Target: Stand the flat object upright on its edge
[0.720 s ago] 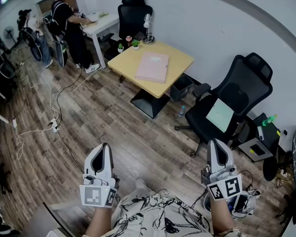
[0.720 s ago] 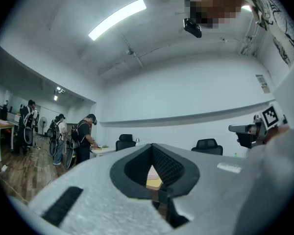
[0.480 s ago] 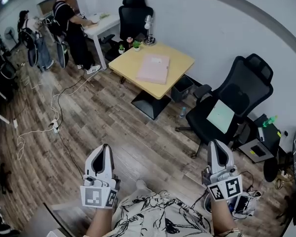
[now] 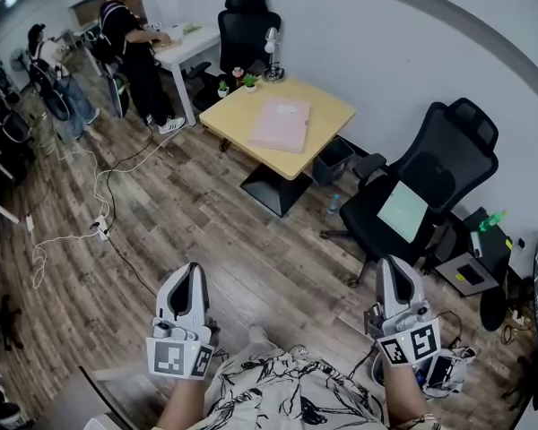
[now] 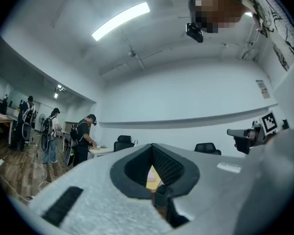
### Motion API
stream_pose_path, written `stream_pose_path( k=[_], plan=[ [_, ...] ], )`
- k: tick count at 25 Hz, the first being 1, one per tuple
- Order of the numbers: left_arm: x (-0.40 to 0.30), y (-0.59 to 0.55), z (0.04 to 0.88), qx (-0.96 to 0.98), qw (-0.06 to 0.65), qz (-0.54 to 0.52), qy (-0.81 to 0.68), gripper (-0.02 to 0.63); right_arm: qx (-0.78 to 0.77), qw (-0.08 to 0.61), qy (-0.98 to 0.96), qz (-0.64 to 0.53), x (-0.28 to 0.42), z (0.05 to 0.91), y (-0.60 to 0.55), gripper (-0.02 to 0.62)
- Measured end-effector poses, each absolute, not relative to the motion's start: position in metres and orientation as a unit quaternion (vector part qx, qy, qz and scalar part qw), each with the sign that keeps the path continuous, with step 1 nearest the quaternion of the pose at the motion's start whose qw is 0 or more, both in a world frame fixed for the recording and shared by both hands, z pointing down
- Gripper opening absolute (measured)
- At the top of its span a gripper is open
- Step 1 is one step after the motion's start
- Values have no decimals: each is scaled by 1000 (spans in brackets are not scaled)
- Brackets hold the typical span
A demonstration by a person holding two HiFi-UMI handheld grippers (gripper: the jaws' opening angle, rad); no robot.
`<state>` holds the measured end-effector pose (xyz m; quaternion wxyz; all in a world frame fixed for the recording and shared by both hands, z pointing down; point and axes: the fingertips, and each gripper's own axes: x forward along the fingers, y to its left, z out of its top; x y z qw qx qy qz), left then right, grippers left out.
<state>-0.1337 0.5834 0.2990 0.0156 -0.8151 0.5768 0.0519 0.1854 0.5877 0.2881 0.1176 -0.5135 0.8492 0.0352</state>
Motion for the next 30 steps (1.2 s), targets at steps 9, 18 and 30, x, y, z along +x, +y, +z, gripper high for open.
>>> stream_pose_path(
  k=[9,18,30],
  plan=[
    [-129,583,301,-809,38,26,585,6,-515,105,850,36,188,292,583,0],
    [-125,576,298,-806,48,24,590,180,-510,96,854,37,187,295,578,92],
    [-137,572,299,-795,49,28,604,360,-512,96,853,31,180,294,572,355]
  ],
)
